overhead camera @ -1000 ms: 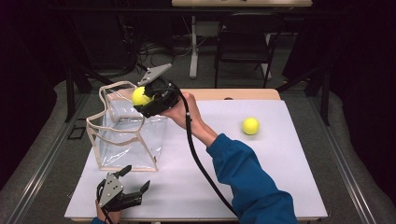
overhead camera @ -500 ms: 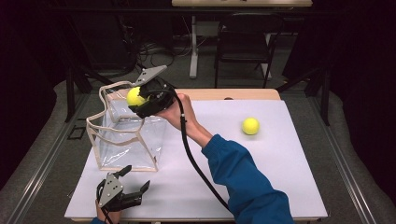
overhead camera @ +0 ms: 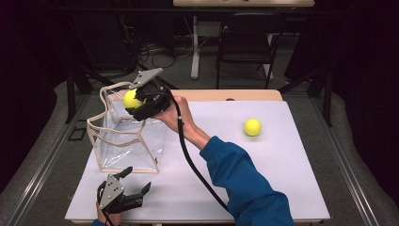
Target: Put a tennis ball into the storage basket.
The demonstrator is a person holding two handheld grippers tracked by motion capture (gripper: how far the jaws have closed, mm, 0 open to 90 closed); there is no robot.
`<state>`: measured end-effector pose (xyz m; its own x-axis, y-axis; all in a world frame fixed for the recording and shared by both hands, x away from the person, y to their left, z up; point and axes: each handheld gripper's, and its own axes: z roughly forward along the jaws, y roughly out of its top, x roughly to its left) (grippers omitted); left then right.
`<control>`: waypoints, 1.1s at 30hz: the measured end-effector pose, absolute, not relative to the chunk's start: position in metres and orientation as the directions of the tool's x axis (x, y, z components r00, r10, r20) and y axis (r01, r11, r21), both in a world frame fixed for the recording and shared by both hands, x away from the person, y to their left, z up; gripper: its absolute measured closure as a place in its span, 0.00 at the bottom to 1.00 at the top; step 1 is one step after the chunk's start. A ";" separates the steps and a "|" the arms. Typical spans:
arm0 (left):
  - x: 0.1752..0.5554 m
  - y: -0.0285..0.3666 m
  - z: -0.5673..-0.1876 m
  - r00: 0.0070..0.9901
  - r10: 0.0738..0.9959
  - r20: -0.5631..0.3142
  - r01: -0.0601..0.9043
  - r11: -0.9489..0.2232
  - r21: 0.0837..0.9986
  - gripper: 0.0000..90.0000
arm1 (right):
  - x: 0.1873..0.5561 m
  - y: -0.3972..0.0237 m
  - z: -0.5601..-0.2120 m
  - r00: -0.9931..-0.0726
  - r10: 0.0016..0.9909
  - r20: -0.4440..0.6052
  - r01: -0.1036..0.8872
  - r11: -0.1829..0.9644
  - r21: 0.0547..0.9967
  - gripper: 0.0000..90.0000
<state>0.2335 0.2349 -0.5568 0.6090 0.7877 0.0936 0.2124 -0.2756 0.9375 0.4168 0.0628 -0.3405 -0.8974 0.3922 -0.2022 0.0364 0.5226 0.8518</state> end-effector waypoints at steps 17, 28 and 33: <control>0.233 0.235 -0.557 0.608 0.789 0.090 0.212 -0.271 0.939 0.18 | 0.417 0.075 -0.346 -0.902 0.382 -0.200 0.038 0.533 0.845 0.29; 0.233 0.235 -0.557 0.609 0.788 0.095 0.210 -0.276 0.938 0.18 | 0.416 0.082 -0.350 -0.912 0.364 -0.188 0.048 0.551 0.833 0.29; 0.233 0.235 -0.557 0.609 0.788 0.092 0.211 -0.274 0.938 0.18 | 0.417 0.085 -0.354 -0.917 0.355 -0.179 0.060 0.568 0.821 0.29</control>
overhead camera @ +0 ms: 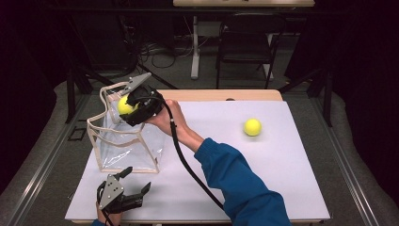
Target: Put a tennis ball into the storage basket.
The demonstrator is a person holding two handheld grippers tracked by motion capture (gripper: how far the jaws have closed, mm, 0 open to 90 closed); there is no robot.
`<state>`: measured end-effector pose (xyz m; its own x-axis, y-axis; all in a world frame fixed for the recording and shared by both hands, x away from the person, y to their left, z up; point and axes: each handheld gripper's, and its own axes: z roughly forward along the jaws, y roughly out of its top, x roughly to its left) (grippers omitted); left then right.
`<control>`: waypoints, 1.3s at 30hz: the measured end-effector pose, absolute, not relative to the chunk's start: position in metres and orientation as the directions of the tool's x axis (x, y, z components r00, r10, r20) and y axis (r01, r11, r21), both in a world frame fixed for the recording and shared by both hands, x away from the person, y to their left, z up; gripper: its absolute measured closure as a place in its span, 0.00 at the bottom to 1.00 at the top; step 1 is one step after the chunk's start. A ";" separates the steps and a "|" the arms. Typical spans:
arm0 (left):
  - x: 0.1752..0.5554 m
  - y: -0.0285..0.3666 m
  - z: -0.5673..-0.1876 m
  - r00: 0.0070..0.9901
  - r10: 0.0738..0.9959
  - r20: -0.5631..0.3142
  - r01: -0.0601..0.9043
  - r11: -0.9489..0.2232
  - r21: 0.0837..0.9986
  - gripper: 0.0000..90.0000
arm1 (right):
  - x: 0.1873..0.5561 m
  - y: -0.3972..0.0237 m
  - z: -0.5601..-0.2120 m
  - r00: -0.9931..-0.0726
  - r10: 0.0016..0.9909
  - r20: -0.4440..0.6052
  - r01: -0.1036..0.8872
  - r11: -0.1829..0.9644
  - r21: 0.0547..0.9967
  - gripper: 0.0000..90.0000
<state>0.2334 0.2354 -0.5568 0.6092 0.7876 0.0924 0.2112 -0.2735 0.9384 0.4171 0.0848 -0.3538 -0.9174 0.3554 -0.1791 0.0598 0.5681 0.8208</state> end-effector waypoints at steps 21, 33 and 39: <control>0.233 0.236 -0.557 0.608 0.788 0.093 0.207 -0.270 0.940 0.18 | 0.423 0.090 -0.370 -0.940 0.325 -0.106 0.124 0.614 0.780 0.20; 0.233 0.235 -0.557 0.608 0.787 0.100 0.207 -0.279 0.938 0.18 | 0.414 0.059 -0.364 -0.939 0.333 -0.089 0.132 0.587 0.799 0.00; 0.233 0.235 -0.557 0.608 0.787 0.100 0.208 -0.280 0.937 0.18 | 0.410 0.042 -0.364 -0.937 0.338 -0.083 0.139 0.581 0.802 0.00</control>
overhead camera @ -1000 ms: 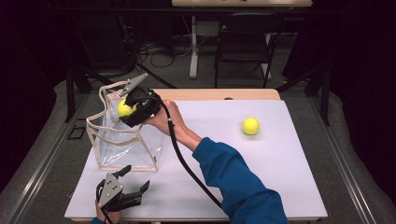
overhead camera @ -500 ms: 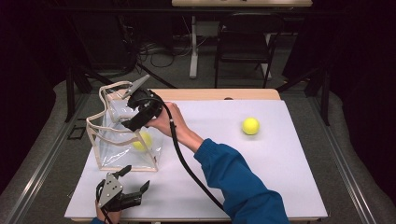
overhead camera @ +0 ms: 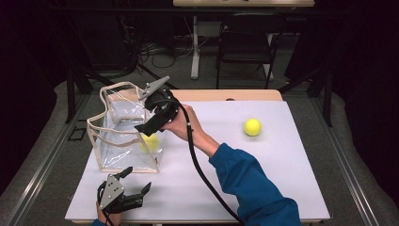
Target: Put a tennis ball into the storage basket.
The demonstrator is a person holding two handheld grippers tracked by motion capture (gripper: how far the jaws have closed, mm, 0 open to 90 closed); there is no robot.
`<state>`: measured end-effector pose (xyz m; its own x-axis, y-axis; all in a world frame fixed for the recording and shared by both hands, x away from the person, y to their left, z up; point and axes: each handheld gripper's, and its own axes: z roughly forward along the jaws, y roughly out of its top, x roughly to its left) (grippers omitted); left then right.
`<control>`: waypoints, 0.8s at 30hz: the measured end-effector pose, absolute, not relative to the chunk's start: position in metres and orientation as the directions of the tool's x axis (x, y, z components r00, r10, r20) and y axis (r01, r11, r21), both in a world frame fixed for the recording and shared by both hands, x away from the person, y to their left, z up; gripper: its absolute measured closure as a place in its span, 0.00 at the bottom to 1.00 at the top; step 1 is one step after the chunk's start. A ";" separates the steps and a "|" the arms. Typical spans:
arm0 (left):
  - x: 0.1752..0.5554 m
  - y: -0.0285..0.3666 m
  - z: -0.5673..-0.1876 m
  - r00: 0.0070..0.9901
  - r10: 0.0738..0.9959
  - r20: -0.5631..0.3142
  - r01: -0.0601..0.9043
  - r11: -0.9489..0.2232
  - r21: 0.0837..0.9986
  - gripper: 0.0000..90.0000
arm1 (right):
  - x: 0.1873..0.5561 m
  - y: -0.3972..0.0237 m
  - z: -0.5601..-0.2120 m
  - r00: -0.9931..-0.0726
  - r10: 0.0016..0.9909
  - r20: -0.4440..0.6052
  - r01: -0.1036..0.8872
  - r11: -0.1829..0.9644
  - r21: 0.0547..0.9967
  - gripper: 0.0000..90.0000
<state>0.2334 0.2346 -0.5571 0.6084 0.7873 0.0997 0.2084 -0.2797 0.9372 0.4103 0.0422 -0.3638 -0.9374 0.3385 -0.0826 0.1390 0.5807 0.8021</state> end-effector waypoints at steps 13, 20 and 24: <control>0.234 0.234 -0.557 0.609 0.786 0.104 0.209 -0.285 0.935 0.18 | 0.407 0.003 -0.367 -0.924 0.373 -0.084 0.155 0.566 0.810 0.00; 0.234 0.234 -0.558 0.608 0.787 0.105 0.209 -0.286 0.935 0.18 | 0.404 -0.014 -0.372 -0.917 0.388 -0.092 0.164 0.577 0.800 0.00; 0.234 0.234 -0.558 0.608 0.787 0.105 0.208 -0.286 0.935 0.18 | 0.403 -0.023 -0.377 -0.913 0.398 -0.090 0.174 0.579 0.797 0.00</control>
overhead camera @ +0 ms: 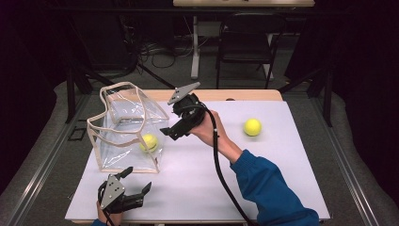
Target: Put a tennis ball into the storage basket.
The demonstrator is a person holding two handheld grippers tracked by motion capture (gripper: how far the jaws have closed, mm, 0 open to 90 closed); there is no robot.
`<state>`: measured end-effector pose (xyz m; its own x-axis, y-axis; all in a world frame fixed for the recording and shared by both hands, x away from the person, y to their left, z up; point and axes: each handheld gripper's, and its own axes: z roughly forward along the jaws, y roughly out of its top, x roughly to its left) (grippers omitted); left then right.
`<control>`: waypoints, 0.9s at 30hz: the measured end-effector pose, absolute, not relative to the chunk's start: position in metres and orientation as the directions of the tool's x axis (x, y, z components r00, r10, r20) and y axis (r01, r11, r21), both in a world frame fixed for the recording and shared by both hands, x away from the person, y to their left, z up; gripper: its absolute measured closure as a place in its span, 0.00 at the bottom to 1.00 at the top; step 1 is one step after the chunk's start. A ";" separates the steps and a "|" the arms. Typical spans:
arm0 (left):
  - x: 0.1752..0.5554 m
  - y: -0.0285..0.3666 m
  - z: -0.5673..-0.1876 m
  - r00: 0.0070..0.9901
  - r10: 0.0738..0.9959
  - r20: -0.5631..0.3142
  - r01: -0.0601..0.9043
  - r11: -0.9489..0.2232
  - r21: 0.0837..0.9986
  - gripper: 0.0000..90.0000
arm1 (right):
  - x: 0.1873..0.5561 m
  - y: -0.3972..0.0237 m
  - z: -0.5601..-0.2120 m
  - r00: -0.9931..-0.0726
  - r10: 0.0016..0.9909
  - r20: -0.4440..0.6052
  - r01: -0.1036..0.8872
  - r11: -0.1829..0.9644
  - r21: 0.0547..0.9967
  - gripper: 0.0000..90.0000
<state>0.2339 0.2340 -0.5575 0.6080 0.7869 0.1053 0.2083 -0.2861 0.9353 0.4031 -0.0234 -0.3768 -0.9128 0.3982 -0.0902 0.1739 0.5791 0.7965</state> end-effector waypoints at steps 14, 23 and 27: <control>0.233 0.234 -0.557 0.611 0.784 0.105 0.207 -0.287 0.935 0.18 | 0.401 -0.053 -0.397 -0.900 0.429 -0.076 0.214 0.589 0.779 0.00; 0.233 0.234 -0.557 0.610 0.785 0.106 0.206 -0.287 0.935 0.18 | 0.395 -0.067 -0.403 -0.894 0.439 -0.088 0.220 0.601 0.769 0.00; 0.234 0.234 -0.558 0.608 0.787 0.105 0.208 -0.286 0.935 0.18 | 0.393 -0.072 -0.406 -0.894 0.441 -0.083 0.225 0.600 0.768 0.00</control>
<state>0.2337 0.2335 -0.5577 0.6079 0.7870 0.1054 0.2082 -0.2860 0.9353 0.3931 -0.0725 -0.4059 -0.8935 0.4412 -0.0834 0.2247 0.6001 0.7677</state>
